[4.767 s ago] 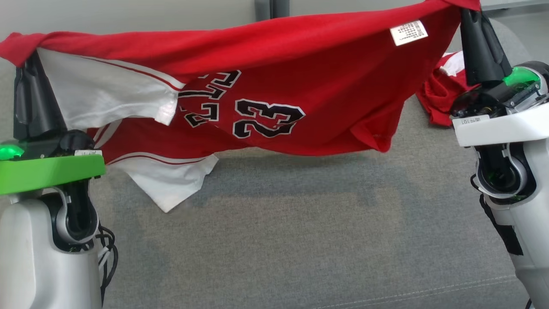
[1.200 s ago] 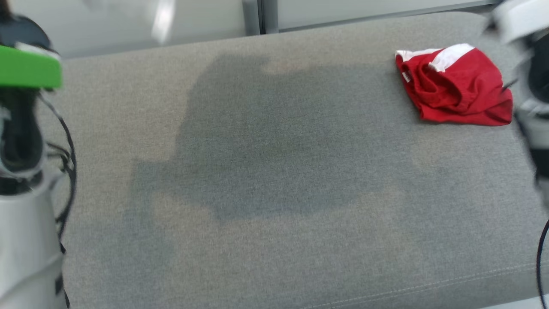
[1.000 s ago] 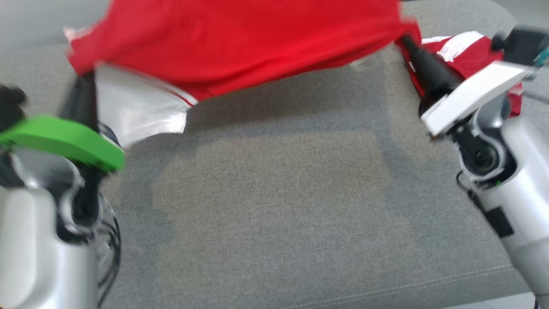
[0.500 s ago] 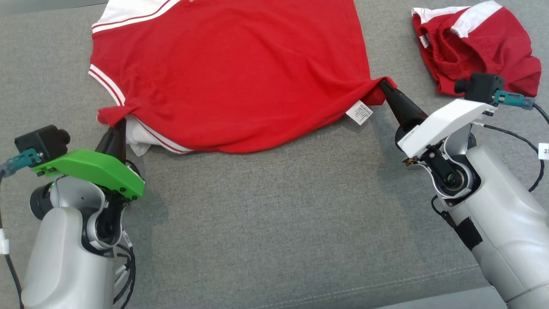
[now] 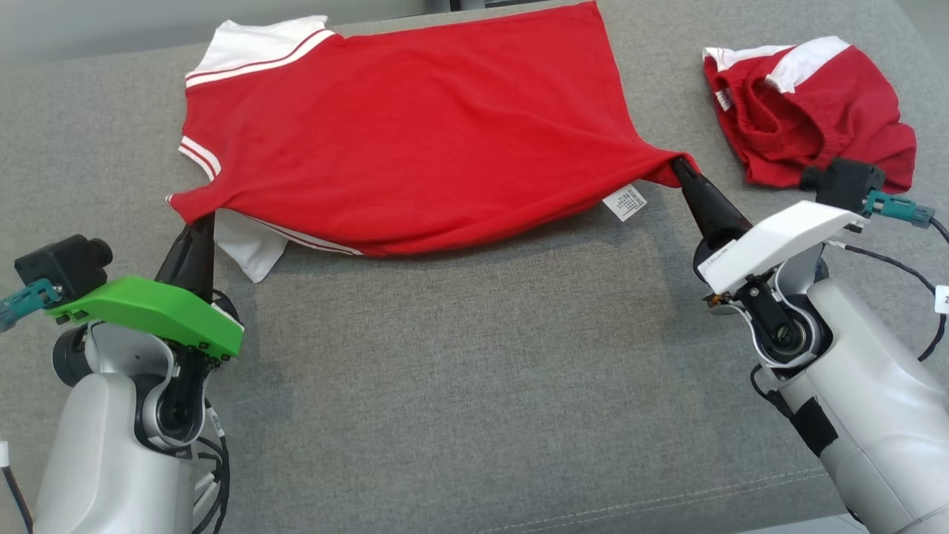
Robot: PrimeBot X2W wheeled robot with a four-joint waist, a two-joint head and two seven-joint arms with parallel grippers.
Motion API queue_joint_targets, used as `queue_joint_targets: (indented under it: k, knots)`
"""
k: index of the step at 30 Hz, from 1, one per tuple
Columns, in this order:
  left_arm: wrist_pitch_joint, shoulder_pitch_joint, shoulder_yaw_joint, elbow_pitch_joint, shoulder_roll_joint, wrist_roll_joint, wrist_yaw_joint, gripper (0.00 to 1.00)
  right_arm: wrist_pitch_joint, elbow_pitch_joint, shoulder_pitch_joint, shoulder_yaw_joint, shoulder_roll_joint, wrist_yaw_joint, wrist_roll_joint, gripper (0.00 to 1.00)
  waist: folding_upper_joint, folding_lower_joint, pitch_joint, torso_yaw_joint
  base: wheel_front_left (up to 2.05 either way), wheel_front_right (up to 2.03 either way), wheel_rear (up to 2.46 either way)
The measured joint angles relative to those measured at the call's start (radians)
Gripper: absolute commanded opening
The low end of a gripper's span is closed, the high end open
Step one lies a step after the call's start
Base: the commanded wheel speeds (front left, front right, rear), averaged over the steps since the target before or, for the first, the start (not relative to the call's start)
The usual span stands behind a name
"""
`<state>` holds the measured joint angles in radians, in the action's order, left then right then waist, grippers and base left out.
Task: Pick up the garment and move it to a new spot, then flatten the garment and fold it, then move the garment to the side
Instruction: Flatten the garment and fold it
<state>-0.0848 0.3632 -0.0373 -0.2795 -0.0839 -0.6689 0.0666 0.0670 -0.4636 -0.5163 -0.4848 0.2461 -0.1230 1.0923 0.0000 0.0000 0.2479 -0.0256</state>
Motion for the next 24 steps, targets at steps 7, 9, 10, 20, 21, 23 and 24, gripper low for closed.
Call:
queue_joint_targets:
  k: [7, 9, 10, 20, 21, 23, 24]
  knots:
    - [0.032, -0.02, -0.003, 0.077, -0.021, 0.001, 0.022, 0.0, 0.031, 0.101, 0.015, -0.036, 0.011, 0.0, 0.028, 0.0, 0.0, 0.0, -0.046, -0.002, 0.0, 0.0, 0.0]
    - [0.043, -0.038, 0.0, 0.105, -0.026, 0.001, 0.023, 0.0, 0.039, 0.137, 0.019, -0.048, 0.019, 0.0, 0.038, 0.0, 0.0, 0.0, -0.06, -0.005, 0.0, 0.0, 0.0]
    - [0.048, -0.048, 0.002, 0.118, -0.027, 0.0, 0.023, 0.0, 0.045, 0.155, 0.024, -0.051, 0.026, 0.0, 0.044, 0.0, 0.0, 0.0, -0.067, -0.006, 0.0, 0.0, 0.0]
    - [0.037, -0.176, 0.002, 0.218, -0.038, -0.003, 0.026, 0.0, 0.057, 0.271, 0.108, -0.075, 0.112, 0.0, 0.081, 0.0, 0.0, 0.0, -0.119, -0.018, 0.0, 0.0, 0.0]
    - [0.037, -0.19, 0.003, 0.233, -0.038, -0.003, 0.026, 0.0, 0.057, 0.284, 0.117, -0.08, 0.12, 0.0, 0.084, 0.0, 0.0, 0.0, -0.121, -0.019, 0.0, 0.0, 0.0]
    - [0.031, -0.215, 0.006, 0.262, -0.041, -0.006, 0.026, 0.0, 0.056, 0.309, 0.132, -0.085, 0.137, 0.0, 0.089, 0.0, 0.0, 0.0, -0.122, -0.02, 0.0, 0.0, 0.0]
    - [0.027, -0.227, 0.005, 0.272, -0.041, -0.006, 0.026, 0.0, 0.056, 0.319, 0.141, -0.085, 0.146, 0.0, 0.089, 0.0, 0.0, 0.0, -0.122, -0.021, 0.0, 0.0, 0.0]
